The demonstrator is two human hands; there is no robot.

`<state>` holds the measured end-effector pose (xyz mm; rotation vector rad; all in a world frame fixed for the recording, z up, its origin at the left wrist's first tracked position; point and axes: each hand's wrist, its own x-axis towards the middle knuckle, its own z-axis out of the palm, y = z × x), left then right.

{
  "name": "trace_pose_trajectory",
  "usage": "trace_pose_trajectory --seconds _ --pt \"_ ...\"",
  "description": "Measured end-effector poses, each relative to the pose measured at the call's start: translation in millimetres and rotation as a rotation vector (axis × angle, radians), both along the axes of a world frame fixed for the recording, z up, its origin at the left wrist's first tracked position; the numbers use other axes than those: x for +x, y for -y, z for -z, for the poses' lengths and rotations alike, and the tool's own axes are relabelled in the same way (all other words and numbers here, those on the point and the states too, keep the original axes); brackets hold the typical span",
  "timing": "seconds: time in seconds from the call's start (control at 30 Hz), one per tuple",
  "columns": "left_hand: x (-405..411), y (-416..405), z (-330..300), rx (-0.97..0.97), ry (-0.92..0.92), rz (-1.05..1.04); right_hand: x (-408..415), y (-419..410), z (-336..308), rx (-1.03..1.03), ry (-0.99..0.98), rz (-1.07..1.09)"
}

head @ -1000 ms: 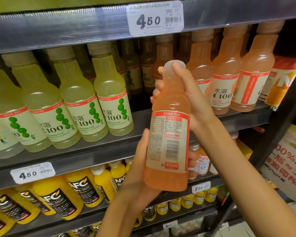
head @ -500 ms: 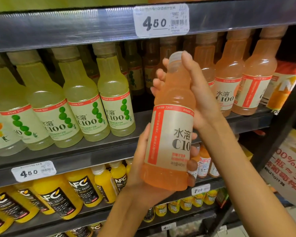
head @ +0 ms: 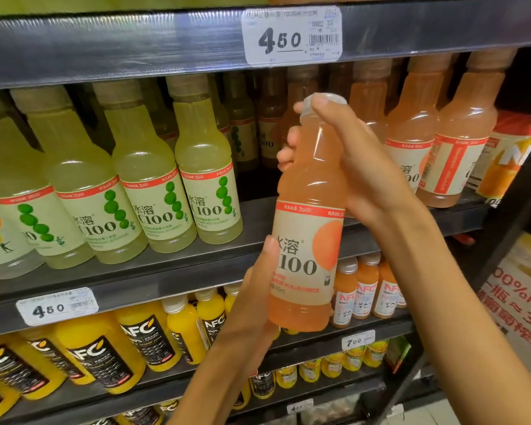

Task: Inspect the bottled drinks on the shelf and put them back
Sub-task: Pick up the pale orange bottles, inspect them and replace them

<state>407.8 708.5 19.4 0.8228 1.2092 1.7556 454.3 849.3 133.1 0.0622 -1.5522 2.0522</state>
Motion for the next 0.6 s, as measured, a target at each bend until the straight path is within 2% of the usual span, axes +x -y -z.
trace_pose_trajectory --seconds 0.13,0.2,0.3,0.4,0.47,0.6 --pt "4 -2 -2 0.038 0.188 0.146 -4 -4 5 -0.144 -0.036 -0.153" --pt "3 -2 0 0.079 0.211 0.198 -5 -5 7 -0.156 -0.026 -0.164" --pt "-2 1 2 0.079 0.173 0.273 -5 -4 7 -0.151 0.014 -0.093" --pt "-11 2 -1 -0.012 0.061 0.227 -2 -5 5 -0.089 0.058 -0.011" --pt "-15 1 -2 -0.001 0.008 0.194 1 -3 2 -0.004 0.064 0.034" --pt "-11 7 -9 0.076 0.057 0.244 2 0 -5 0.079 0.033 0.009"
